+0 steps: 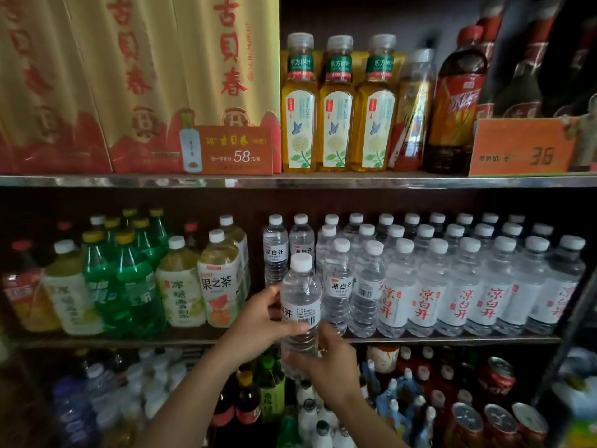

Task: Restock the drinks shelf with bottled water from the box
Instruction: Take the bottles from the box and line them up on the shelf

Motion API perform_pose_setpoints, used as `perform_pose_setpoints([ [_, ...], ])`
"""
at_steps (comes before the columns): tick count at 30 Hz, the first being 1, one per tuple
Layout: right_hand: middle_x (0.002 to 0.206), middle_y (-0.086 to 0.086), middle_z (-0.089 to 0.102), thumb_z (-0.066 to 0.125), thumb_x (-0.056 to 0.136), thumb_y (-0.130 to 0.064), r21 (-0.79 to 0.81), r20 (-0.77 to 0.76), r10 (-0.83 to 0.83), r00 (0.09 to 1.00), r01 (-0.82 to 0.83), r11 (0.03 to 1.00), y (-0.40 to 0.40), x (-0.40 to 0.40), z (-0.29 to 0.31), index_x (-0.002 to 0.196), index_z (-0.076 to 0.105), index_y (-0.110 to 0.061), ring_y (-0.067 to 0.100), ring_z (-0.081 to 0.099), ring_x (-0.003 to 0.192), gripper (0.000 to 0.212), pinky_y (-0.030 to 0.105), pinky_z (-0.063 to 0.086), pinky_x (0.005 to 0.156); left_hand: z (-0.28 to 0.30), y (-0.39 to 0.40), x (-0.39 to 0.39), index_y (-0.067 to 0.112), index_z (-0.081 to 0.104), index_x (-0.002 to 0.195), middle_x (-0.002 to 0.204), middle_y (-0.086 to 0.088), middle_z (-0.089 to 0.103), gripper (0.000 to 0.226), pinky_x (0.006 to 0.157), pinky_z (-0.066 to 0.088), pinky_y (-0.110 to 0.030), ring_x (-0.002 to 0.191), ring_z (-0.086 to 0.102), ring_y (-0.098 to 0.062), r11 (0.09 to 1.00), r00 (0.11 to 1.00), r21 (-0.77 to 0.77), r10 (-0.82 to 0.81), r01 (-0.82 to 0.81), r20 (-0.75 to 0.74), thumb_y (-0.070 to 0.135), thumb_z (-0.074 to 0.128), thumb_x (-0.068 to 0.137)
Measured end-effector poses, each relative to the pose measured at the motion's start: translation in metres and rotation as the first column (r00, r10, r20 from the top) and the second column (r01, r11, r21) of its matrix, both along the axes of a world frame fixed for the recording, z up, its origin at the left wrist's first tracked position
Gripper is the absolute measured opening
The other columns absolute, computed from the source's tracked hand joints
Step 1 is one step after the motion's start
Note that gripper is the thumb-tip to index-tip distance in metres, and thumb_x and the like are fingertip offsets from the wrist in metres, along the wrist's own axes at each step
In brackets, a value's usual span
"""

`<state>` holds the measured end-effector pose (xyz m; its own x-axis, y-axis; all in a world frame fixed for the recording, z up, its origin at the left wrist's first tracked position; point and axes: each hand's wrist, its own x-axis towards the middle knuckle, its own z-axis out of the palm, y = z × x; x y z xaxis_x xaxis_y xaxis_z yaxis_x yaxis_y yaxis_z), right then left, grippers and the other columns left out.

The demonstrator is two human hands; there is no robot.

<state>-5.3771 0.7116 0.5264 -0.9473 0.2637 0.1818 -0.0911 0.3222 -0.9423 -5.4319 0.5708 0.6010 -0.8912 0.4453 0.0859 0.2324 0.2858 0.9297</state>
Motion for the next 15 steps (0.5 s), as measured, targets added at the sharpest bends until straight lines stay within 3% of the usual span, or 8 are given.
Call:
perform_pose_setpoints([
  [4,0.084,-0.017,0.071,0.082,0.063,-0.033,0.054,0.041,-0.063,0.997,0.061,0.997,-0.004,-0.04,-0.007,0.103,0.061,-0.037,-0.003,0.065,0.075,0.046,0.017,0.054,0.064,-0.008,0.006,-0.037,0.034,0.045,0.13,0.121,0.02,0.057,0.069,0.08,0.045,-0.015,0.108,0.055,0.001,0.998,1.0,-0.056,-0.016,0.017,0.006,0.023,0.081,0.072],
  [7,0.083,-0.017,0.068,0.08,0.063,-0.038,0.119,0.077,-0.189,0.979,0.179,0.977,-0.013,-0.063,-0.018,0.105,0.058,-0.036,-0.001,0.063,0.074,0.047,0.022,0.054,0.065,-0.02,0.011,-0.06,0.035,0.043,0.13,0.12,0.017,0.057,0.068,0.086,0.045,-0.021,0.106,0.056,-0.004,0.991,1.0,-0.134,0.003,0.001,0.026,0.018,0.078,0.074],
  [9,0.092,-0.016,0.062,0.075,0.066,-0.043,0.18,0.079,-0.25,0.965,0.233,0.956,-0.021,-0.075,-0.021,0.104,0.053,-0.035,0.005,0.061,0.081,0.046,0.027,0.053,0.065,-0.027,0.017,-0.07,0.038,0.045,0.119,0.107,0.022,0.057,0.064,0.087,0.045,-0.024,0.099,0.056,-0.004,0.987,0.996,-0.131,0.09,-0.092,-0.021,0.02,0.082,0.069],
  [12,0.108,-0.009,0.053,0.067,0.072,-0.048,0.32,0.096,-0.355,0.93,0.309,0.896,-0.033,-0.09,-0.022,0.112,0.046,-0.029,0.017,0.057,0.098,0.049,0.03,0.049,0.068,-0.033,0.026,-0.081,0.041,0.049,0.098,0.09,0.024,0.058,0.05,0.07,0.043,-0.014,0.082,0.055,0.006,0.969,0.967,-0.097,0.213,-0.228,-0.142,0.036,0.085,0.063],
  [15,0.117,-0.005,0.05,0.065,0.077,-0.049,0.359,0.108,-0.413,0.904,0.353,0.864,-0.038,-0.099,-0.02,0.121,0.042,-0.025,0.019,0.053,0.108,0.055,0.031,0.047,0.073,-0.034,0.031,-0.095,0.039,0.052,0.103,0.089,0.024,0.061,0.049,0.064,0.037,-0.005,0.08,0.055,0.009,0.971,0.957,-0.078,0.204,-0.224,-0.207,0.038,0.083,0.065],
])
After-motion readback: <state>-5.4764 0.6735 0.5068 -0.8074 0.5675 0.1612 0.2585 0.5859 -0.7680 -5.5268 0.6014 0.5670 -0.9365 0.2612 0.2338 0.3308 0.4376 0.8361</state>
